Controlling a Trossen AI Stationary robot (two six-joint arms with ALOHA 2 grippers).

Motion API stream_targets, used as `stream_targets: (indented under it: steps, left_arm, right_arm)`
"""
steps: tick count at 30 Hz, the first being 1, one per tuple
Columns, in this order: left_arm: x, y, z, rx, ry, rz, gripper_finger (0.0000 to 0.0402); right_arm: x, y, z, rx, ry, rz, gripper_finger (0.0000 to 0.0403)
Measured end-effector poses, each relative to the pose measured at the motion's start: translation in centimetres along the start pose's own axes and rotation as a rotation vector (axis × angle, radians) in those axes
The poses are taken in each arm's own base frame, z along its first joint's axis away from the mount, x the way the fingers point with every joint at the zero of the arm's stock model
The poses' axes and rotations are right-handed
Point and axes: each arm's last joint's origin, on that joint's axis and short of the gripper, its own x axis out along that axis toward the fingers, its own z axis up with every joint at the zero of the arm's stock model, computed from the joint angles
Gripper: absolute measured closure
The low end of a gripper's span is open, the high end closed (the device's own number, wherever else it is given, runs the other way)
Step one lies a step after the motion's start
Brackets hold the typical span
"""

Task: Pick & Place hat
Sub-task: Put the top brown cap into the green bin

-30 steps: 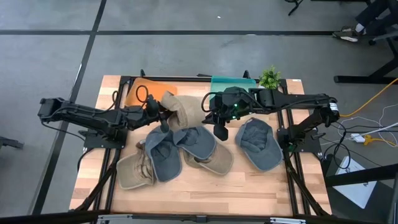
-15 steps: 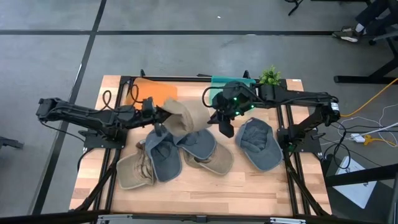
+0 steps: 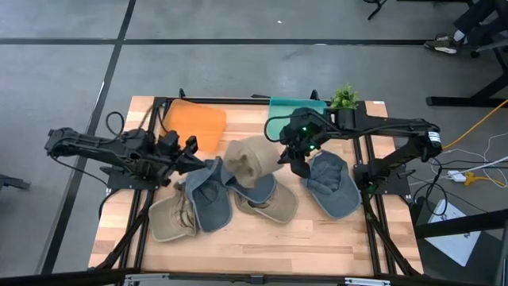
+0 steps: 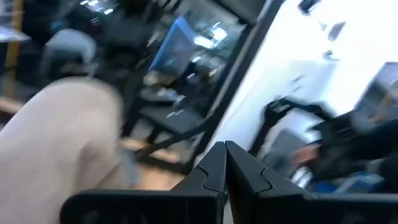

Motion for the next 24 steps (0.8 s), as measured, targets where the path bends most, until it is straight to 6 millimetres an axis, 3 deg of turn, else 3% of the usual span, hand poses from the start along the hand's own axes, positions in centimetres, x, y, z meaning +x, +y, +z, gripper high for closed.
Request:
stream_targets:
  steps: [3, 8, 11, 16, 24]
  left_arm:
    - [-0.3, -0.4, 0.6, -0.016, -0.057, -0.026, 0.04]
    - [-0.5, -0.3, 0.9, -0.013, -0.111, 0.043, 0.0399]
    - [-0.4, 0.0, 0.9, -0.003, -0.142, 0.12, 0.0399]
    - [0.2, 0.7, 0.5, -0.033, -0.174, 0.244, 0.0399]
    - [1.6, 2.3, -1.7, -0.151, -0.047, 0.356, 0.0397]
  right_arm:
    - [-0.4, -0.4, -1.0, 0.043, 0.031, -0.082, 0.0387]
    - [-3.9, -0.8, -1.1, 0.039, -0.041, -0.349, 0.0387]
    - [-5.5, -0.5, -0.8, -0.038, -0.088, -0.412, 0.0387]
    - [-4.9, 0.1, -0.6, -0.069, -0.081, -0.379, 0.0387]
    - [-3.5, 0.2, 1.6, 0.037, -0.266, -0.282, 0.0386]
